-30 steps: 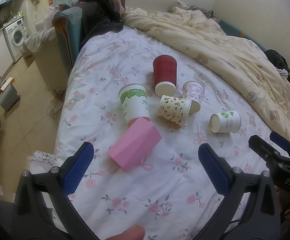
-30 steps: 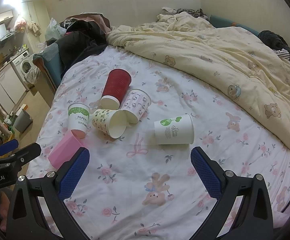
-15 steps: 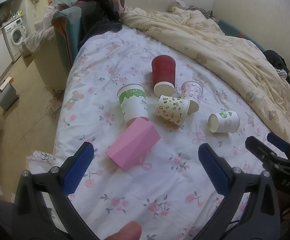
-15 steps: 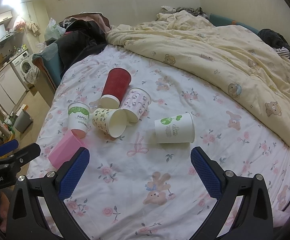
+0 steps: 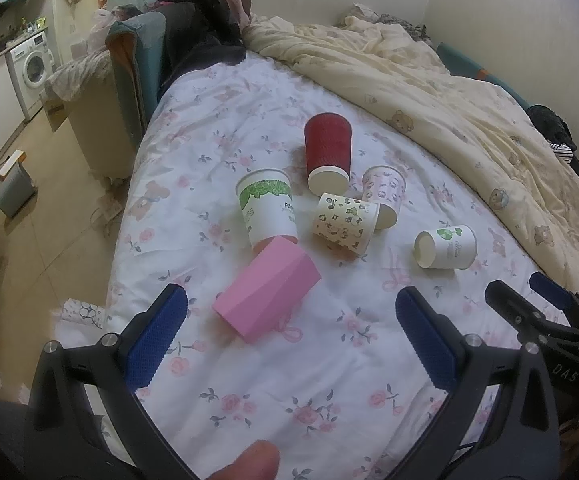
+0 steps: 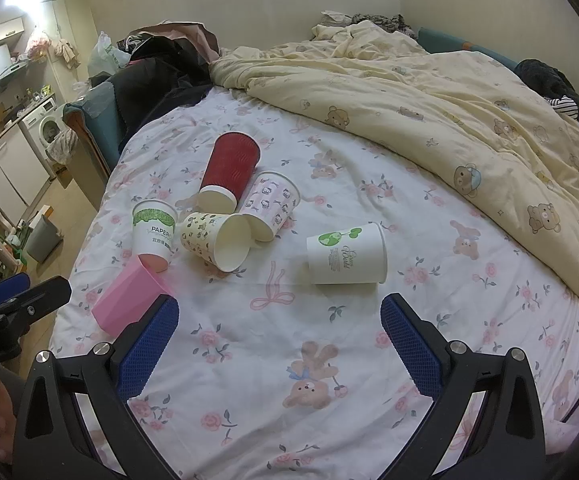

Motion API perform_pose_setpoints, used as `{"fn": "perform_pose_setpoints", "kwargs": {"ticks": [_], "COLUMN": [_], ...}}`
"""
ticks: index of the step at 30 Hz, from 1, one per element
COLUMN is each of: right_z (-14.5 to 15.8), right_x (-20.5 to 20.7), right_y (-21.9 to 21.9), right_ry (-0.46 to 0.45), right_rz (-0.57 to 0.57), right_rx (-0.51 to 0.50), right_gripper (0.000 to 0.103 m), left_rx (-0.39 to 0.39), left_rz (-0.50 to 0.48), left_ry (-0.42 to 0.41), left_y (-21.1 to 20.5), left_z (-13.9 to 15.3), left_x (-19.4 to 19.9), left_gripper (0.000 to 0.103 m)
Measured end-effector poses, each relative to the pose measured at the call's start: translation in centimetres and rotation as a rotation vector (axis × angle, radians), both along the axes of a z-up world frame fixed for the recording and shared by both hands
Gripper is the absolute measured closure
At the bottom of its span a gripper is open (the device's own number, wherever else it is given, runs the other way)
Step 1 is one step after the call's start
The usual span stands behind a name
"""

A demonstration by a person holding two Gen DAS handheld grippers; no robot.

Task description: Flip cup upside down

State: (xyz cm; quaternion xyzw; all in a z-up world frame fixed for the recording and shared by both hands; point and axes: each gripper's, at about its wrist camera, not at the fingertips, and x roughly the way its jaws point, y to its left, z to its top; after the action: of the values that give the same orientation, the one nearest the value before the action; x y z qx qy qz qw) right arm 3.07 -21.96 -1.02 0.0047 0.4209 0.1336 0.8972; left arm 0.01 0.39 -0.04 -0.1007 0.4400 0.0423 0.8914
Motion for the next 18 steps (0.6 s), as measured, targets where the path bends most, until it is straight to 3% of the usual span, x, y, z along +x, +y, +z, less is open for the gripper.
{"fn": "perform_pose_setpoints", "kwargs": {"ticks": [18], "right_z": [-0.12], "right_x": [0.1], "right_y": [0.0], "right_ry": [0.015], "right_rz": [0.005], "right_rx": [0.004], "right_gripper": [0.0], "left_rx": [-0.004], "left_rz": [-0.001], "left_ry": [0.004], "left_y": [0.09], "left_z": [0.01], "left_x": [-0.07], "left_gripper": [0.0]}}
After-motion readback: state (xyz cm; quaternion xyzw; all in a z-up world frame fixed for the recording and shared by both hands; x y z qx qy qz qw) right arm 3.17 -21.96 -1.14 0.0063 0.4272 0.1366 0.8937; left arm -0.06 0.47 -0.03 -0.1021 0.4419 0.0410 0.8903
